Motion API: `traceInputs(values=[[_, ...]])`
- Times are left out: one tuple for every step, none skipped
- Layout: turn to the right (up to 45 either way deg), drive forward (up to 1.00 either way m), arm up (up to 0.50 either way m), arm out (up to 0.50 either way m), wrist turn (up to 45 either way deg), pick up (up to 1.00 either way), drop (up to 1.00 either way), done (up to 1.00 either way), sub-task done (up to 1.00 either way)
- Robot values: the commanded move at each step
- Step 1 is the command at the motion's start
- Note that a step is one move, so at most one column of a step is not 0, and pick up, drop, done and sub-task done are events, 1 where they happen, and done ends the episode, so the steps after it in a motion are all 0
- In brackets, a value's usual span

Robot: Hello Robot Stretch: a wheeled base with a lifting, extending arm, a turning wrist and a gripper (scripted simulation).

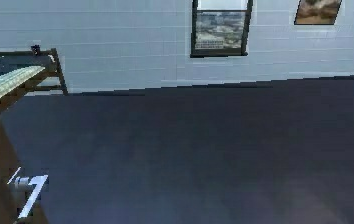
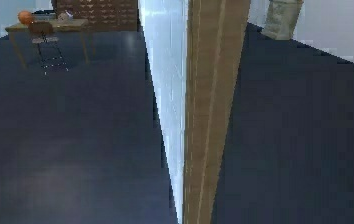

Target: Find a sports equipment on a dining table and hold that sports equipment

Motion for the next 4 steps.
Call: traceInputs(values=[[0.0,0.15,0.00,0.00,0.0,0.00,0.00,0.00,0.00],[45.0,0.00,0.00,0.00,0.0,0.00,0.00,0.00,0.00],[27.0,0.00,0.00,0.00,0.0,0.00,0.00,0.00,0.00],[0.0,1.00,0.00,0.00,0.0,0.00,0.00,0.00,0.00]])
